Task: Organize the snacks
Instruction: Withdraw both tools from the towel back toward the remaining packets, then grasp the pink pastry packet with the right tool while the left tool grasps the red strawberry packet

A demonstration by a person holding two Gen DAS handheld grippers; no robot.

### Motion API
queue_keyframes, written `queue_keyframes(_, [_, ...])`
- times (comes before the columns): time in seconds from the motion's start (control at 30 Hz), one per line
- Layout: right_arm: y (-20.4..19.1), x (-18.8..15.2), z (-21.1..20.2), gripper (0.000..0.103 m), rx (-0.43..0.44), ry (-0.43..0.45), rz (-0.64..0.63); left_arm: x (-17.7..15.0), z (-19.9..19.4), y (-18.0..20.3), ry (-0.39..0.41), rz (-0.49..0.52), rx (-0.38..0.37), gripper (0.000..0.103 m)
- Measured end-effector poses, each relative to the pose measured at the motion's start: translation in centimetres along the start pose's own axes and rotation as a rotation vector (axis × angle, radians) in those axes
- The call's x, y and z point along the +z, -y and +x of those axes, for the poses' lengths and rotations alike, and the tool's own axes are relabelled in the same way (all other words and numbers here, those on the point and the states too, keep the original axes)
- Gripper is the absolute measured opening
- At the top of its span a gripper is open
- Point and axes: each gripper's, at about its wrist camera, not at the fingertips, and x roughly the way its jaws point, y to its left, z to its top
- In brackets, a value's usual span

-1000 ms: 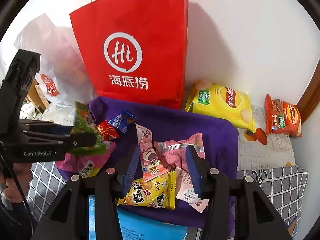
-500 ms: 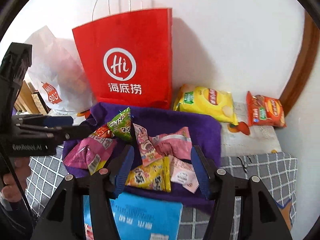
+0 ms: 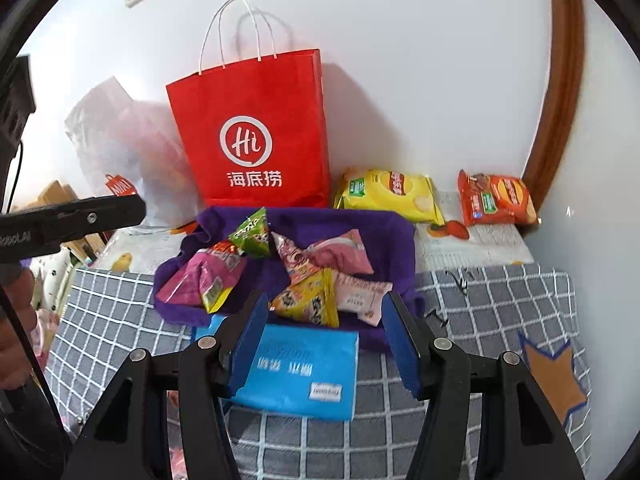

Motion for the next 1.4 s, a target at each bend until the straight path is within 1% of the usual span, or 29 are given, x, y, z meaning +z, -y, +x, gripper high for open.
queue_keyframes(0.17, [0.2, -1.4, -1.3, 0.059, -0.02, 0.013, 0.027, -2.2, -1.3, 0.3, -0.004, -0.013, 0.005, 0.066])
queue_keyframes(0.23, [0.3, -2.0, -2.0, 0.059, -0.044, 0.024, 0.033, -3.0, -1.6, 0.3, -0.007, -0.022, 0.014, 0.066])
queue_keyframes(0.3, [0.2, -2.5, -2.2, 0.059, -0.062, 0.01, 0.03, -3.7, -2.0, 0.1, -0.009, -0.032, 0.02, 0.066])
queue_keyframes(0.47, [0.0, -4.0, -2.5, 0.059, -0.007, -0.043, 0.048, -5.9, -2.6, -0.6, -0.015, -0.062, 0.043, 0.066])
queue_keyframes(0.57, [-0.6, -5.3, -2.5, 0.059, 0.017, -0.05, 0.056, -7.2, -2.4, -1.2, -0.03, -0.08, 0.047, 0.066])
queue_keyframes(0.63, [-1.2, -6.2, -2.3, 0.059, 0.034, -0.058, 0.051, -8.1, -2.3, -1.8, -0.041, -0.09, 0.063, 0.066])
queue_keyframes(0.7, [-2.0, -7.2, -1.9, 0.059, 0.04, -0.075, 0.038, -8.9, -2.2, -2.7, -0.052, -0.107, 0.086, 0.066])
queue_keyframes(0.8, [-3.0, -8.5, -1.2, 0.059, 0.053, -0.108, 0.022, -9.9, -2.3, -4.1, -0.059, -0.143, 0.091, 0.066])
queue_keyframes(1.0, [-5.6, -10.7, 0.0, 0.059, 0.12, -0.163, -0.032, -11.7, -2.7, -6.8, -0.072, -0.207, 0.11, 0.066])
queue_keyframes(1.17, [-8.5, -12.4, 0.7, 0.059, 0.147, -0.206, -0.112, -12.7, -3.1, -8.0, -0.072, -0.232, 0.111, 0.066])
queue_keyframes(1.4, [-10.8, -14.9, 3.2, 0.059, 0.168, -0.295, -0.144, -14.0, -3.4, -9.4, -0.081, -0.259, 0.128, 0.066])
